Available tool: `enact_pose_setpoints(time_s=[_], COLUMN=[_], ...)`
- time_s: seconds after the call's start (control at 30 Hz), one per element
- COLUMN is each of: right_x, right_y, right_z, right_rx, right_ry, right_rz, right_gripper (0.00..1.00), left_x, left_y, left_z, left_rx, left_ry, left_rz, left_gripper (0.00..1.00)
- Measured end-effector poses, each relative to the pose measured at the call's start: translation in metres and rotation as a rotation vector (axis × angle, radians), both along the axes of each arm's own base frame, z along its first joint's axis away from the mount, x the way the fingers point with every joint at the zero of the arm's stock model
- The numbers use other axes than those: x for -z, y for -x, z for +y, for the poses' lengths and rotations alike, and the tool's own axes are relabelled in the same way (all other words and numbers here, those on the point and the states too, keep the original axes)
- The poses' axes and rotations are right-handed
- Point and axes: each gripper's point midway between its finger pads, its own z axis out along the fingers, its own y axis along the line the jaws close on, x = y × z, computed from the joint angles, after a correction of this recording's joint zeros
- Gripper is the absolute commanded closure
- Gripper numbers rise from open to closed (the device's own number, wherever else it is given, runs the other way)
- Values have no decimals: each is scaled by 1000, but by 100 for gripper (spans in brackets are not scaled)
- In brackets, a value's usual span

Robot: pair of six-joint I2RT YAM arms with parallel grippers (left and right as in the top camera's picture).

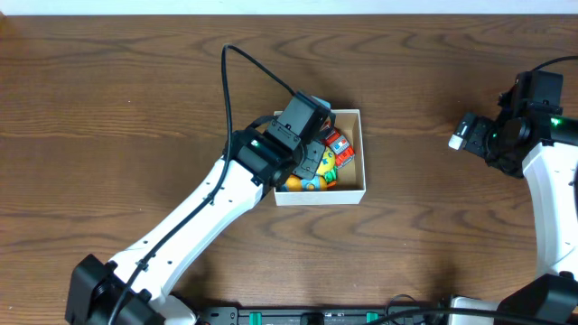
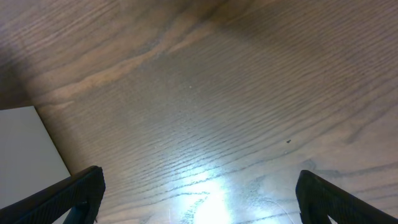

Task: Pack container
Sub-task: 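Push the toys down inside the box with the left gripper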

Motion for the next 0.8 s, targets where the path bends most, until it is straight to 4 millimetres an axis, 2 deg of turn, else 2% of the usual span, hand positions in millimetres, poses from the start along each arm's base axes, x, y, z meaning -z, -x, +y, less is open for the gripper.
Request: enact_pose_setpoints(time_s=[0.2,0.37,0.53,0.8], right_x=[0,0,0,0], right_y=[0,1,1,1], right_z=[0,0,0,0], right_rx=[0,0,0,0], right_ry=[0,0,-1,-1], right_rz=[2,4,4,4], right_gripper=[1,1,1,1], left_x=[15,36,61,70], left_y=[-21,-32,-22,-9], left_z=[1,4,11,19], left_rx=[-30,-51,-51,-51], left_ry=[-7,-27,-85,-121], left_rz=[-6,21,106,172], left_gripper=[94,94,94,94])
